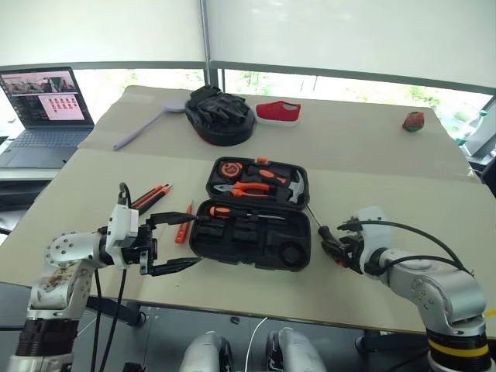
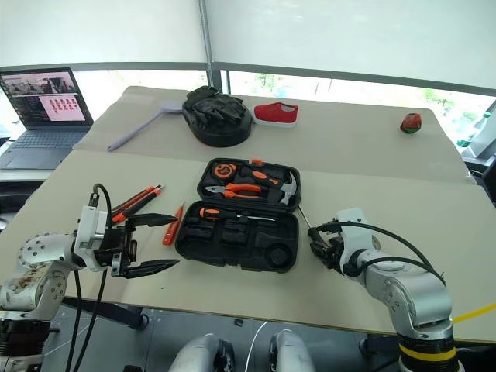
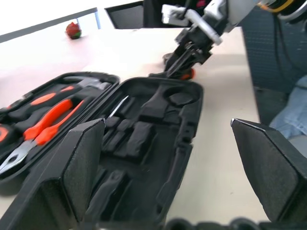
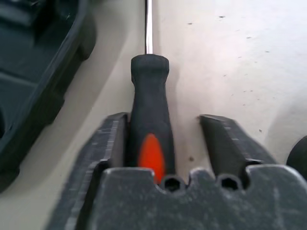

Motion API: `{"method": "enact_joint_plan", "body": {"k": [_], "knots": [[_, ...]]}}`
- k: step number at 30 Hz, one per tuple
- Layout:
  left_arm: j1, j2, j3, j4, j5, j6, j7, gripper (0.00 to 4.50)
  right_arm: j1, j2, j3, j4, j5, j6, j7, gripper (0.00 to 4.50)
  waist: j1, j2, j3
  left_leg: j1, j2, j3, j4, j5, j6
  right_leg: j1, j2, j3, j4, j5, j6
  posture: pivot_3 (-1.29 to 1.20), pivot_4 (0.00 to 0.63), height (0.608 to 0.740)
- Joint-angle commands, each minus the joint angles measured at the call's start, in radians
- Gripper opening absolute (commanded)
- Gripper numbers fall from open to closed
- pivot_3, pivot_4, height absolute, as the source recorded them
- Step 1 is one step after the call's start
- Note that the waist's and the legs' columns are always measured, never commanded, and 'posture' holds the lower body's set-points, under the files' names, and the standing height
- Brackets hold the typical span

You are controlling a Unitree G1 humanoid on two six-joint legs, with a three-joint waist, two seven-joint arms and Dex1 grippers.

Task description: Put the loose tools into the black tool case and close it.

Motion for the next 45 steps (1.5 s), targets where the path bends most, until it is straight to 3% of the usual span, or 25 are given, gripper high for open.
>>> {"method": "enact_joint_plan", "body": {"k": [1, 6, 11, 15, 18, 21, 24, 30, 43, 45], "knots": [[-0.046, -0.021, -0.015, -0.055, -0.039, 0.027, 0.032, 4.5, 0.002, 0.075, -0.084, -0.068, -0.014, 0.027, -0.065, 1.2, -0.002, 0.0, 0.0, 0.0, 0.0, 0.0, 0.0, 0.0, 0.0, 0.0, 0.0, 0.0, 0.0, 0.0, 0.0, 0.0, 0.15, 0.74], [-0.048, -0.048, 0.002, -0.069, -0.057, 0.046, 0.084, 4.5, 0.0, 0.073, -0.134, -0.138, -0.052, -0.033, -0.077, 1.04, -0.009, 0.002, 0.001, -0.001, 0.0, 0.001, 0.0, 0.002, 0.001, -0.001, 0.001, 0.0, 0.0, 0.0, 0.0, 0.0, 0.15, 0.74], [0.01, -0.042, 0.036, -0.05, -0.041, 0.011, 0.097, 4.5, -0.076, -0.1, -0.035, -0.117, -0.062, -0.264, 0.148, 1.04, -0.027, 0.003, 0.002, 0.0, 0.0, 0.001, 0.0, 0.001, 0.0, -0.001, 0.001, 0.001, 0.0, 0.0, 0.0, 0.0, 0.15, 0.74], [0.058, -0.016, 0.065, 0.0, -0.004, -0.041, 0.077, 4.5, -0.172, -0.232, 0.136, -0.059, -0.082, -0.493, 0.434, 1.04, -0.033, 0.003, 0.002, 0.003, 0.0, 0.001, -0.004, 0.002, -0.001, -0.001, 0.003, 0.001, 0.0, 0.0, 0.0, 0.0, 0.15, 0.74], [0.106, 0.0, 0.109, 0.051, 0.013, -0.084, 0.075, 4.5, -0.322, -0.287, 0.355, 0.059, -0.15, -0.607, 0.651, 1.04, -0.03, 0.003, 0.002, 0.004, 0.001, 0.0, -0.007, 0.002, 0.001, -0.001, 0.004, 0.0, 0.0, -0.002, -0.003, 0.0, 0.15, 0.74], [0.14, 0.002, 0.132, 0.05, 0.019, -0.107, 0.087, 4.5, -0.44, -0.29, 0.531, 0.182, -0.244, -0.67, 0.767, 1.04, -0.031, 0.003, 0.003, 0.004, 0.002, 0.0, -0.007, 0.005, 0.005, -0.002, 0.004, 0.0, 0.0, -0.002, -0.003, 0.0, 0.15, 0.74], [0.161, -0.003, 0.141, 0.023, 0.017, -0.113, 0.109, 4.5, -0.503, -0.292, 0.617, 0.257, -0.309, -0.715, 0.839, 1.04, -0.016, 0.003, 0.003, 0.001, 0.001, 0.0, -0.006, 0.007, 0.003, -0.003, 0.001, -0.002, 0.0, -0.002, -0.003, 0.0, 0.15, 0.74], [0.221, -0.007, 0.149, -0.039, 0.012, -0.106, 0.143, 4.5, -0.582, -0.274, 0.696, 0.391, -0.417, -0.747, 0.893, 1.04, -0.016, 0.002, 0.003, -0.014, -0.001, 0.002, 0.0, 0.006, 0.007, -0.016, -0.002, -0.002, 0.0, 0.004, -0.007, 0.0, 0.15, 0.74], [0.17, -0.015, 0.132, -0.109, -0.013, -0.047, 0.227, 4.5, -0.584, -0.241, 0.688, 0.53, -0.521, -0.837, 0.931, 1.04, -0.018, 0.002, 0.003, -0.011, 0.0, 0.002, 0.001, 0.005, -0.004, -0.015, -0.002, -0.002, 0.004, 0.001, -0.002, 0.0, 0.15, 0.74], [0.163, -0.016, 0.127, -0.112, -0.011, -0.042, 0.234, 4.5, -0.578, -0.229, 0.672, 0.543, -0.523, -0.837, 0.919, 1.84, -0.02, 0.002, 0.003, -0.01, 0.0, 0.002, 0.001, 0.006, -0.004, -0.014, -0.001, -0.001, 0.005, 0.002, -0.003, 0.0, 0.15, 0.74]]}}
